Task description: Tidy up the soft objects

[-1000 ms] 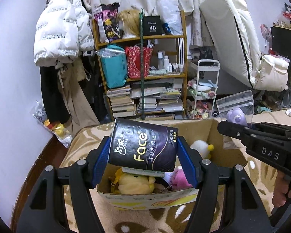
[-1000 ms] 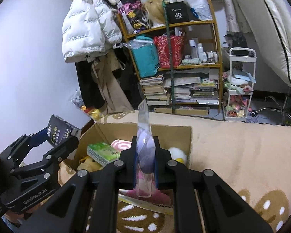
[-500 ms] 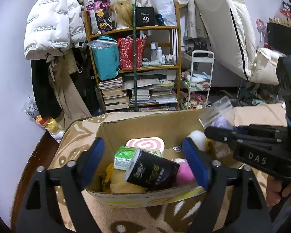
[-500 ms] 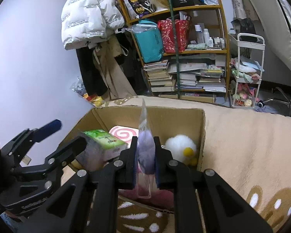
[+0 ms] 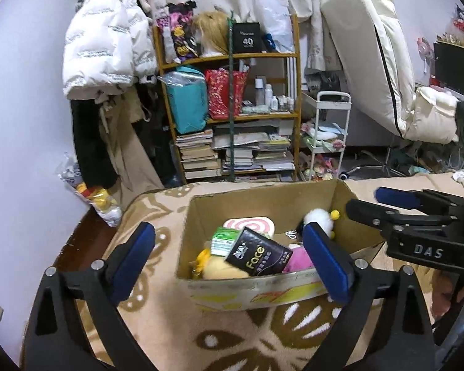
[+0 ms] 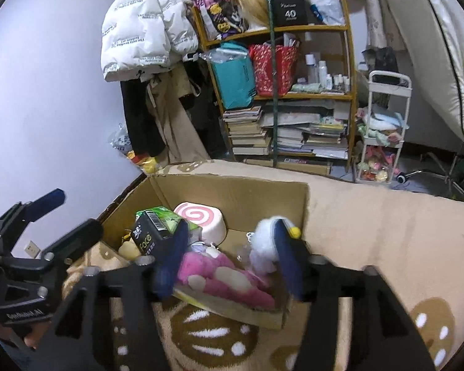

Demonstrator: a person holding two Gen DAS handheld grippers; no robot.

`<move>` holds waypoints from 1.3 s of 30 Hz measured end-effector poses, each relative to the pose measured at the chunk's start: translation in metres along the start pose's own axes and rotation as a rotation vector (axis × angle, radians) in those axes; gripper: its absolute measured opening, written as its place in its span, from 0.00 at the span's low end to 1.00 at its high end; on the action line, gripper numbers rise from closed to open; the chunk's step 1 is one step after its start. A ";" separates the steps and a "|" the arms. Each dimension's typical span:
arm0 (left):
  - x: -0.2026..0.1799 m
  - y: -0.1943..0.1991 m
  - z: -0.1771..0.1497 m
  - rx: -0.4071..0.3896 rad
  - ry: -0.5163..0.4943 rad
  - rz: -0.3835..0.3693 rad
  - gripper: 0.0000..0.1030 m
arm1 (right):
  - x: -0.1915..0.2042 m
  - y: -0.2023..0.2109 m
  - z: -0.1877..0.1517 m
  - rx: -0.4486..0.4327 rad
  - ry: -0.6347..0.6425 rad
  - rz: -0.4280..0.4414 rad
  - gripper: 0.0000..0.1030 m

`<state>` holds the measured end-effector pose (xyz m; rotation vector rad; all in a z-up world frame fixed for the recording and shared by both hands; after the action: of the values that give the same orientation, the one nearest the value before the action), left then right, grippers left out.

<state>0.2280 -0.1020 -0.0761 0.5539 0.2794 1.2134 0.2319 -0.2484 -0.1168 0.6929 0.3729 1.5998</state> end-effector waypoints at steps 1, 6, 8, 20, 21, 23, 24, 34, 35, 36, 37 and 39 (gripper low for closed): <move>0.002 0.006 0.001 -0.001 0.009 0.006 0.94 | 0.000 0.007 0.001 -0.004 0.000 -0.007 0.68; 0.014 0.035 0.001 0.021 0.050 0.007 0.96 | -0.002 0.043 0.002 -0.028 -0.009 -0.048 0.90; 0.017 0.050 0.000 0.013 0.032 0.027 0.96 | -0.002 0.061 0.005 -0.059 -0.002 -0.070 0.98; 0.040 0.115 -0.020 -0.008 0.045 0.121 0.97 | 0.007 0.127 0.000 -0.105 0.025 -0.121 1.00; 0.041 0.119 -0.022 -0.007 0.050 0.119 0.97 | 0.007 0.129 -0.002 -0.104 0.025 -0.124 1.00; 0.042 0.126 -0.025 -0.005 0.054 0.117 0.97 | 0.007 0.138 -0.007 -0.114 0.027 -0.132 1.00; 0.041 0.129 -0.027 -0.008 0.057 0.117 0.97 | 0.007 0.142 -0.009 -0.123 0.030 -0.136 1.00; 0.046 0.148 -0.047 -0.070 0.125 0.151 0.97 | 0.010 0.161 -0.024 -0.168 0.048 -0.151 1.00; 0.047 0.148 -0.049 -0.073 0.127 0.152 0.97 | 0.010 0.162 -0.026 -0.173 0.054 -0.155 1.00; 0.047 0.149 -0.051 -0.077 0.126 0.152 0.97 | 0.010 0.161 -0.026 -0.175 0.056 -0.157 1.00; 0.046 0.149 -0.051 -0.081 0.122 0.154 0.97 | 0.010 0.160 -0.027 -0.175 0.056 -0.157 1.00; 0.045 0.149 -0.050 -0.090 0.110 0.159 0.97 | 0.010 0.158 -0.028 -0.172 0.052 -0.155 1.00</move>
<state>0.0987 -0.0109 -0.0333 0.4380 0.2761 1.4063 0.0906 -0.2596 -0.0399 0.4808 0.3153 1.4850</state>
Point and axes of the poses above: each gripper's, at about its wrist camera, not at the fingertips, and y roughly against the way its jaws point, x to its left, z to its top, the point moved 10 cm from there along -y, roughly the way its jaws point, and after that the axes turned 2 degrees about -z, right-handed, at the moved point
